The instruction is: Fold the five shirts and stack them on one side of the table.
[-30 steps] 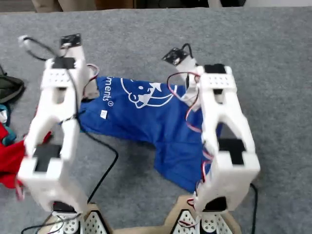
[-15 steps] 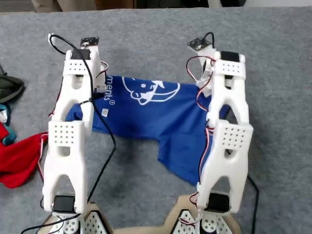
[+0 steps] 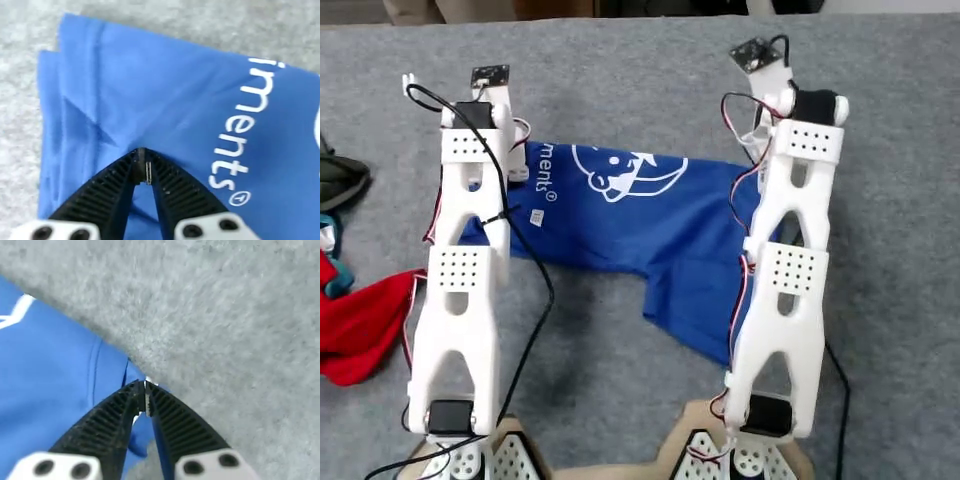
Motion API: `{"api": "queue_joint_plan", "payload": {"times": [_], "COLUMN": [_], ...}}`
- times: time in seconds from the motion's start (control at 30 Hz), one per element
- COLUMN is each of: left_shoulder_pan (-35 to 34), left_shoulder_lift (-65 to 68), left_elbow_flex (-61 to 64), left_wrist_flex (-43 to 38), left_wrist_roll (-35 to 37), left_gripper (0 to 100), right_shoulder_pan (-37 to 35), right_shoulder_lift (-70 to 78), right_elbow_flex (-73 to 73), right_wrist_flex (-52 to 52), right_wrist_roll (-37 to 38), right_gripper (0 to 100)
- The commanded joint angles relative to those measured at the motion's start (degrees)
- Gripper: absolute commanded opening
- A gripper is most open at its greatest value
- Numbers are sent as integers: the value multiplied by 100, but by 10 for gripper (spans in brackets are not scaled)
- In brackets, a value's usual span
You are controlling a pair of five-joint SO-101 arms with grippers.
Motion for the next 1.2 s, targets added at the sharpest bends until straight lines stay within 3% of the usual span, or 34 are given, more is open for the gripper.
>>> {"api": "queue_joint_plan", "payload": {"times": [0.0,0.23,0.53,0.7,0.97,1.17], "left_shoulder_pan": [-158,-62,-44,-202,-642,-879], "left_shoulder_lift": [-295,-1341,-4119,-5402,-6527,-8418], "left_elbow_flex": [-229,1020,4009,5433,8466,10848], "left_wrist_flex": [79,105,88,18,-1600,-2576], "left_wrist_roll": [-35,-202,-624,-765,-791,-1055], "left_gripper": [19,19,19,19,19,19], "right_shoulder_pan": [57,-154,-629,-989,-1455,-1719], "right_shoulder_lift": [-462,-1666,-4963,-6501,-7969,-8585], "right_elbow_flex": [-286,927,5376,7547,10431,12189], "right_wrist_flex": [360,387,273,-396,-1336,-1714], "right_wrist_roll": [26,633,1591,1934,2453,3042], "right_gripper": [18,19,19,19,19,20]}}
